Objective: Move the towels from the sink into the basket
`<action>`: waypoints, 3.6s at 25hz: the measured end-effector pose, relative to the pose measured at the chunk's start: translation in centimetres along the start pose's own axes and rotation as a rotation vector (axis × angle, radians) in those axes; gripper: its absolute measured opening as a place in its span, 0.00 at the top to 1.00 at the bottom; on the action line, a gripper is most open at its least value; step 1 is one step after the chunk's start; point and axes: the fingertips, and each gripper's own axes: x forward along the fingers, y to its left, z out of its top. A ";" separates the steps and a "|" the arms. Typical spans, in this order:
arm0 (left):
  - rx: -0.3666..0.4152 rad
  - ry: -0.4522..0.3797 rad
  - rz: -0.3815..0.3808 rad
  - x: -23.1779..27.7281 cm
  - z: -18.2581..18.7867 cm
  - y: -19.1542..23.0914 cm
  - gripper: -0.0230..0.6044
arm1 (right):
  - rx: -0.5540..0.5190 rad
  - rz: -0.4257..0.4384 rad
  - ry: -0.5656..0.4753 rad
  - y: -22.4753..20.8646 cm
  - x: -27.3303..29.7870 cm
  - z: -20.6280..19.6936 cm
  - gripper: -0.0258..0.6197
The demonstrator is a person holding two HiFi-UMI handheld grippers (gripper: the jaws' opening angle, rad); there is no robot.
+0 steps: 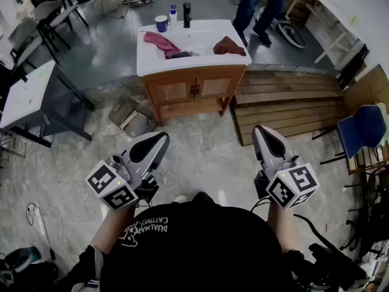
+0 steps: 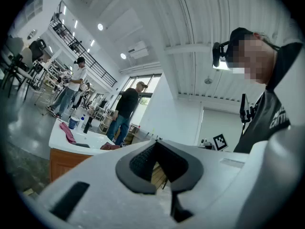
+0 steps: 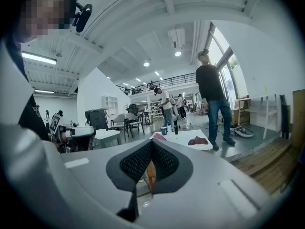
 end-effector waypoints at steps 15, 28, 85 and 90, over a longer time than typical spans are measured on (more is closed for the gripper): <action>-0.011 -0.002 -0.003 -2.2 0.9 2.6 0.97 | 0.113 0.013 -0.034 1.8 2.4 -0.2 0.95; -0.025 0.004 -0.030 -1.0 0.5 5.8 0.97 | 0.089 -0.042 0.017 0.8 5.6 -1.5 0.95; -0.073 0.106 0.026 36.2 4.2 38.4 0.97 | 0.199 -0.003 0.153 -34.3 42.6 1.1 0.95; -0.097 0.155 0.030 37.8 3.4 41.4 0.97 | 0.142 -0.032 0.242 -36.4 45.5 -1.8 0.95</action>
